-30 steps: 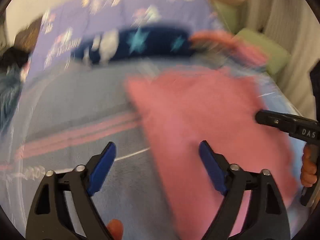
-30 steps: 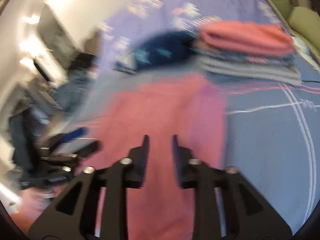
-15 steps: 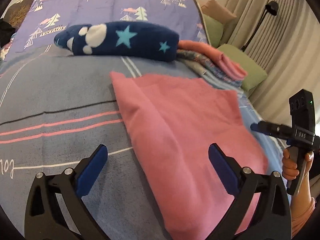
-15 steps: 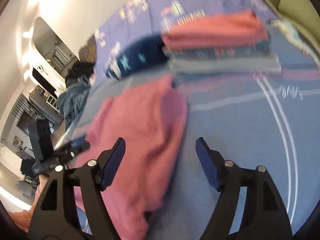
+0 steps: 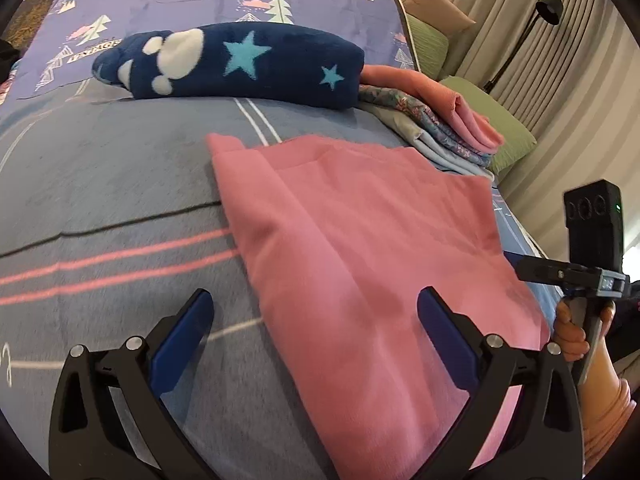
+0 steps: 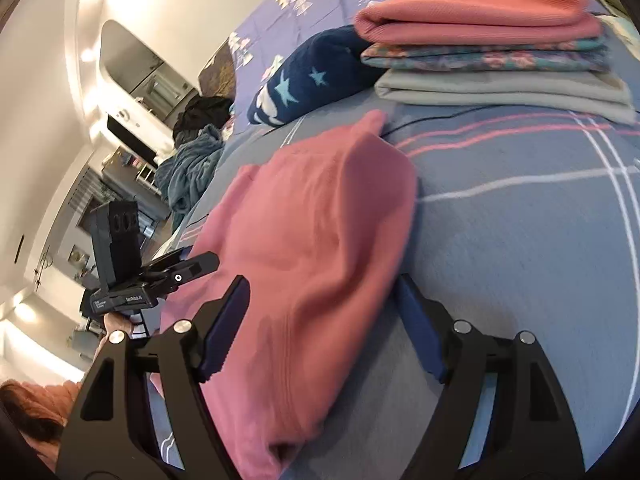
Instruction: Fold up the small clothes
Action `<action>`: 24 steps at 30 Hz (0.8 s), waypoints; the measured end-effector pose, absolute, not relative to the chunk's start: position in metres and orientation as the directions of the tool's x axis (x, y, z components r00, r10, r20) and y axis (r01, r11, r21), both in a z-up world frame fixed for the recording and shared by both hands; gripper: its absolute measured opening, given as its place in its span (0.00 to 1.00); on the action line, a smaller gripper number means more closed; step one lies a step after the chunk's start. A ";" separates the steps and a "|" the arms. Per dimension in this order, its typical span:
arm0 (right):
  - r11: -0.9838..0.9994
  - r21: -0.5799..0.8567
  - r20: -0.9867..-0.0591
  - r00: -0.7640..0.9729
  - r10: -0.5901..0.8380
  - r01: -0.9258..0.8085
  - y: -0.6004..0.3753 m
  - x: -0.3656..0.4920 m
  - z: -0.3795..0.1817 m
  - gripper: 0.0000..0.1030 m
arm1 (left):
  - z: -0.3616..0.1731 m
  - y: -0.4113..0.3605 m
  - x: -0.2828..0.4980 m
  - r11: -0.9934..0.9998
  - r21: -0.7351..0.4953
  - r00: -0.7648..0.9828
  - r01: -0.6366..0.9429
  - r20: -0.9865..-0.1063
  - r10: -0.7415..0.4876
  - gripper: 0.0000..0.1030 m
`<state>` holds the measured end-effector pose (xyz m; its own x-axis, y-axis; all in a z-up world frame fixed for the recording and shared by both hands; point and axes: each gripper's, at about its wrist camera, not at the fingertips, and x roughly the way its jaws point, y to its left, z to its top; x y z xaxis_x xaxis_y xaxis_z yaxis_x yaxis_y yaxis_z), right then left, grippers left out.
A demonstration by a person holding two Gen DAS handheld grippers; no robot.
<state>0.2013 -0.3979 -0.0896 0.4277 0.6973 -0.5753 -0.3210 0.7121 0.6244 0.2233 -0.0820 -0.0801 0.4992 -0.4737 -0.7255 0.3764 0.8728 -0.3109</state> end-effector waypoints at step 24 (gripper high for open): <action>0.839 0.344 -0.501 0.674 0.543 -0.421 -0.356 0.152 0.005 0.17 | 0.006 -0.099 0.195 0.835 -0.243 0.640 0.494 -0.549 -0.538 0.13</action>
<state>0.1517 -0.3559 0.0048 0.6738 0.5434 -0.5008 -0.4214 0.8393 0.3436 0.1953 -0.0992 0.0060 0.6396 -0.5382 -0.5488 0.4942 0.8348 -0.2428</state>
